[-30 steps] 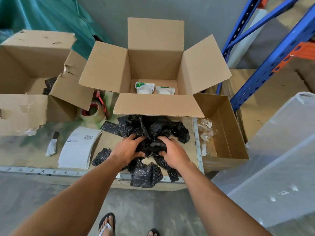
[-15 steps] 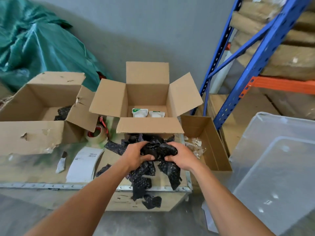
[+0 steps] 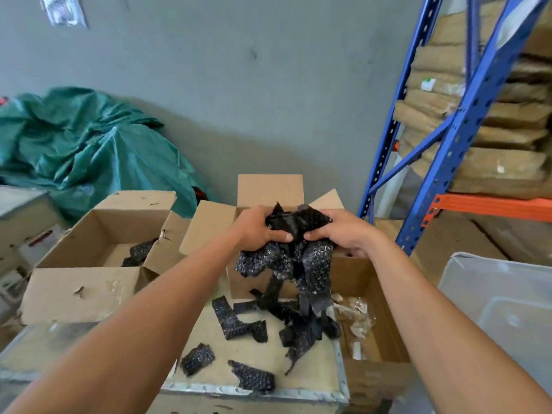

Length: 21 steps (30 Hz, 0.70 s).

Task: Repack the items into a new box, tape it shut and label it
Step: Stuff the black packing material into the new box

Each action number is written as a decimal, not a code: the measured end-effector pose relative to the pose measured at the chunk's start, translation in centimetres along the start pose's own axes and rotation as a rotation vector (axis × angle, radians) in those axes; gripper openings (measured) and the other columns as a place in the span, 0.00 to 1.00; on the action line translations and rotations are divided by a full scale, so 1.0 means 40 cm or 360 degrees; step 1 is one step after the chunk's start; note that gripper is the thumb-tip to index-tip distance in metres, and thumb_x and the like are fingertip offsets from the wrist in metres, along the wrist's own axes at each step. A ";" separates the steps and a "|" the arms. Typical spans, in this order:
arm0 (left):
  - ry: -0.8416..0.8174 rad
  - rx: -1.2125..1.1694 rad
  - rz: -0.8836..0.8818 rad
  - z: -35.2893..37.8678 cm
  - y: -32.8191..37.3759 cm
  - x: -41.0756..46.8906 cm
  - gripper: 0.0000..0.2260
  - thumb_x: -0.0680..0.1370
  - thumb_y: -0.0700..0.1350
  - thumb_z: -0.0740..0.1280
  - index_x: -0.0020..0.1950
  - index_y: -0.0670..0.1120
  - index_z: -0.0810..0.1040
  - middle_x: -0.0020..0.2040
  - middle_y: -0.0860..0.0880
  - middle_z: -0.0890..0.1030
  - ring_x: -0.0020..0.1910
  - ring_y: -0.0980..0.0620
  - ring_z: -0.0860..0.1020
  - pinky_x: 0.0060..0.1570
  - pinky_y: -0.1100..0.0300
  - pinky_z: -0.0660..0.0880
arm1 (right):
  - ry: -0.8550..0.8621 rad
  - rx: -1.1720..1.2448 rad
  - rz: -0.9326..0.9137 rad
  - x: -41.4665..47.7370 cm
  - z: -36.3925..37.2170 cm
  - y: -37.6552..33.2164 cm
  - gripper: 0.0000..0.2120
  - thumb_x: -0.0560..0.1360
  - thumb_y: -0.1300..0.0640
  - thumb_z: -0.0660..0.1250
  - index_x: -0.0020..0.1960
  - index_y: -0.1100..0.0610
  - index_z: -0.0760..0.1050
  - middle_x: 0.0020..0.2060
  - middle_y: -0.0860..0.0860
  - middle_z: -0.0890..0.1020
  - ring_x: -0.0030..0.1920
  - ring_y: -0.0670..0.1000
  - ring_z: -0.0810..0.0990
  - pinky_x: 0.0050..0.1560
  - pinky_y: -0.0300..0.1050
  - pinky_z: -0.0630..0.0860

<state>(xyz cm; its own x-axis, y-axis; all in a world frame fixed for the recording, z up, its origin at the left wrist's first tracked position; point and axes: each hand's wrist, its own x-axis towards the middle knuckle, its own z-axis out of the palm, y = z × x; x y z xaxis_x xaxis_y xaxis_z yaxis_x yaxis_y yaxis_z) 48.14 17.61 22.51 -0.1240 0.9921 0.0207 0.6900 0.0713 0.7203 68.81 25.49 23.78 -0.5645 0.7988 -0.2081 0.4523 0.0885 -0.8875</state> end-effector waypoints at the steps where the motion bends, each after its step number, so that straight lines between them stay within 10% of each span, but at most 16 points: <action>1: 0.0041 0.0006 0.0034 -0.035 0.018 0.026 0.17 0.71 0.50 0.80 0.56 0.46 0.82 0.48 0.51 0.84 0.47 0.52 0.81 0.44 0.62 0.74 | 0.0008 0.0040 -0.0035 0.026 -0.016 -0.034 0.18 0.73 0.66 0.76 0.60 0.53 0.82 0.50 0.52 0.88 0.51 0.53 0.87 0.55 0.52 0.83; 7: 0.0273 0.0181 0.0139 -0.184 0.029 0.200 0.20 0.71 0.52 0.80 0.58 0.46 0.81 0.47 0.50 0.83 0.49 0.49 0.80 0.44 0.59 0.71 | 0.0077 0.0169 -0.0205 0.216 -0.056 -0.163 0.18 0.74 0.69 0.73 0.61 0.54 0.82 0.51 0.54 0.87 0.51 0.54 0.87 0.45 0.47 0.83; 21: 0.0467 0.0148 0.0200 -0.218 -0.187 0.589 0.18 0.72 0.52 0.78 0.58 0.46 0.81 0.46 0.52 0.81 0.46 0.53 0.77 0.43 0.60 0.68 | 0.0371 0.0077 -0.0327 0.666 -0.033 -0.153 0.21 0.72 0.66 0.76 0.64 0.56 0.80 0.53 0.52 0.85 0.55 0.54 0.83 0.56 0.47 0.78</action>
<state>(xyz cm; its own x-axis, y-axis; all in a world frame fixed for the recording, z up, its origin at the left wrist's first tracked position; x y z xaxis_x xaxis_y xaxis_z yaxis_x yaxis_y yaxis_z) 33.86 39.53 23.65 -0.2247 0.9226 0.3137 0.7734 -0.0269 0.6333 51.90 47.00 24.21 -0.4645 0.8826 0.0727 0.3084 0.2381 -0.9210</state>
